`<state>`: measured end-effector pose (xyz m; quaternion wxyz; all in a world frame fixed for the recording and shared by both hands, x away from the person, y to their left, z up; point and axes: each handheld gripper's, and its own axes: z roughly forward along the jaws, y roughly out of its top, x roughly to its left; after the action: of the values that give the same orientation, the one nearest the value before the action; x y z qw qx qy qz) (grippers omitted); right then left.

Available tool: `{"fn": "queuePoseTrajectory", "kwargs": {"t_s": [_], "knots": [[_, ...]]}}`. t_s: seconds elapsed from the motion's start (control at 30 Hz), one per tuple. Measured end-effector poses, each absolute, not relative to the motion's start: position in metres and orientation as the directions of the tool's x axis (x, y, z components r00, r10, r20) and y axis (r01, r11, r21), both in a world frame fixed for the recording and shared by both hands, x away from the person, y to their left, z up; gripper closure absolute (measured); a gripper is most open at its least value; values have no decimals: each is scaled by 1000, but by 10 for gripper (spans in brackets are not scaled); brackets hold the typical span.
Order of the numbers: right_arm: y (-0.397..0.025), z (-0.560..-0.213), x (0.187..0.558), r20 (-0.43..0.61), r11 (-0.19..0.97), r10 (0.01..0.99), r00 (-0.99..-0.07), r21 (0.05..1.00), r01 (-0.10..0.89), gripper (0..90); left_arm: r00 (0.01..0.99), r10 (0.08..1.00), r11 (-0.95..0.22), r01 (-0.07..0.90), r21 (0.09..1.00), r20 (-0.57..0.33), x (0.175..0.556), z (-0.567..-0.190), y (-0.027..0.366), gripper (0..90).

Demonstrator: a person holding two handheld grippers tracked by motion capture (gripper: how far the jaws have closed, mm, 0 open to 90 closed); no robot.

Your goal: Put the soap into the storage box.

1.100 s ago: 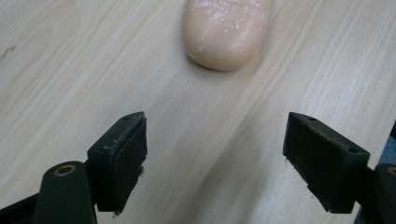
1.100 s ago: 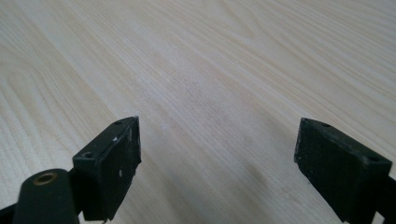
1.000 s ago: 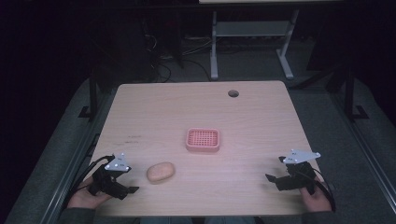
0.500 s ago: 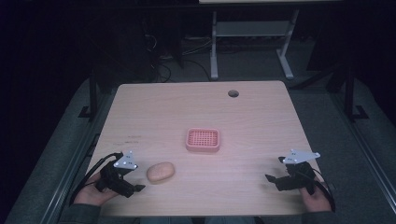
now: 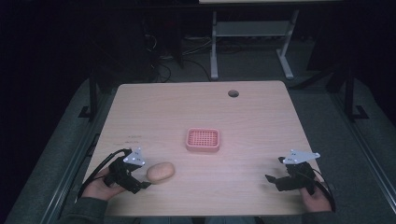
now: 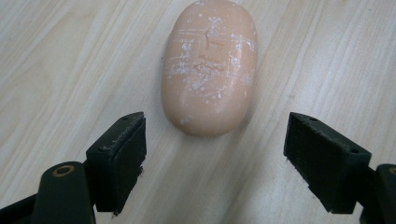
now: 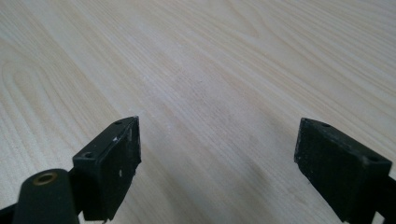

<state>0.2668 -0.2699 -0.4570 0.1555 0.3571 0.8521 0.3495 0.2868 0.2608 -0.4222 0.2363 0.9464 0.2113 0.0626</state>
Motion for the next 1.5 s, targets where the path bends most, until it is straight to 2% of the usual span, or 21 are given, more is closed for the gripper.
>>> {"fn": "queuePoseTrajectory", "kwargs": {"t_s": [1.5], "knots": [[-271, -457, 266, -17, 499, 717, -697, 710, 497, 141, 922, 387, -839, 355, 412, -6, 313, -433, 227, 223]]}}
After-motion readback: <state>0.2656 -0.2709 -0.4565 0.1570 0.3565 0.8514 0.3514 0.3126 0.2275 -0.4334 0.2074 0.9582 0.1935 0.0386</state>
